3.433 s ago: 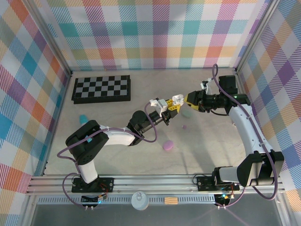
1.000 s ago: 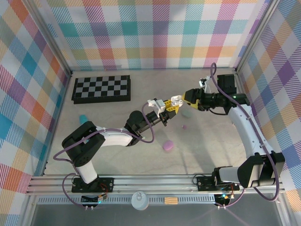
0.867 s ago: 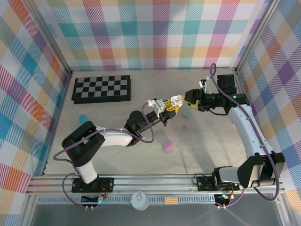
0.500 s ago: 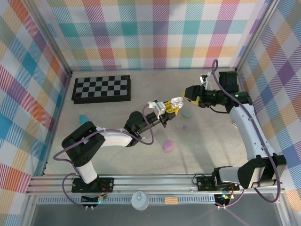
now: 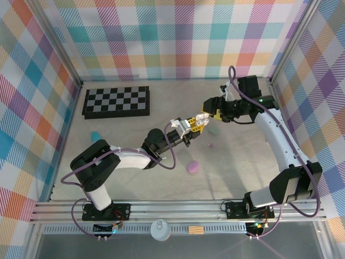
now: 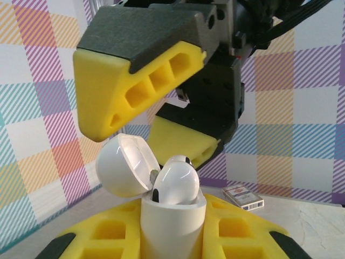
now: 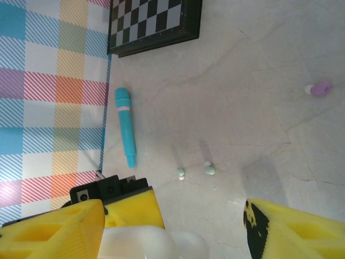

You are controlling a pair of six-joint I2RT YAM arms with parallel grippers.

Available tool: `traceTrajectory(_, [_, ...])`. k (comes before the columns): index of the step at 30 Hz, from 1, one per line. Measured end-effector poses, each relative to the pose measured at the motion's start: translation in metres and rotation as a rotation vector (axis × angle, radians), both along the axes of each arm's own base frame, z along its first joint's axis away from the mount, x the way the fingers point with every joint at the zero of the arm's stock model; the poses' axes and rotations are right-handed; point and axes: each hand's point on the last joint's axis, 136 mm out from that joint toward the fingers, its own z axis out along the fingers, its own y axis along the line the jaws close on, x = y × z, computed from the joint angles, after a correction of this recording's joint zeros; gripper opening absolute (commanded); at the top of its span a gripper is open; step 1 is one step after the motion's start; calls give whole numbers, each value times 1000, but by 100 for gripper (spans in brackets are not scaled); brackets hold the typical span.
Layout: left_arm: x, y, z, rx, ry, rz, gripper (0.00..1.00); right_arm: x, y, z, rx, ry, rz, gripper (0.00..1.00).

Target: Insert the wireless bluetooth earbuds into the charging case

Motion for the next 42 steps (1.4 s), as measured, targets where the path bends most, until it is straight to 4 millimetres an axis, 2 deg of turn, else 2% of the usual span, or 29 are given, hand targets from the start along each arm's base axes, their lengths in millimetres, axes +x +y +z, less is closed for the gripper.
traceTrajectory(13, [14, 11, 2, -31, 45, 50, 0, -26, -14, 6, -80, -74, 29, 70])
traceTrajectory(16, [14, 17, 3, -33, 49, 51, 0, -29, -20, 17, -105, -159, 18, 70])
traceTrajectory(21, [4, 33, 3, -21, 39, 27, 0, -34, -28, 49, -128, -364, 3, 71])
traceTrajectory(23, [0, 36, 2, -14, 32, 11, 0, -31, -26, 58, -116, -393, 8, 71])
traceTrajectory(26, [-5, 35, 1, -6, 27, -20, 0, -16, -14, 65, -88, -385, 41, 71])
traceTrajectory(28, [-8, 34, 1, -3, 24, -37, 0, -4, -3, 58, -80, -360, 70, 71])
traceTrajectory(32, [-14, 32, 1, 4, 15, -76, 0, -3, 15, 37, -80, -314, 143, 74])
traceTrajectory(36, [-23, 37, 7, 16, -15, -168, 0, -18, 16, 32, -94, -393, 200, 79])
traceTrajectory(42, [-35, 61, 16, 27, -14, -301, 0, -57, 21, 53, -102, -709, 402, 78])
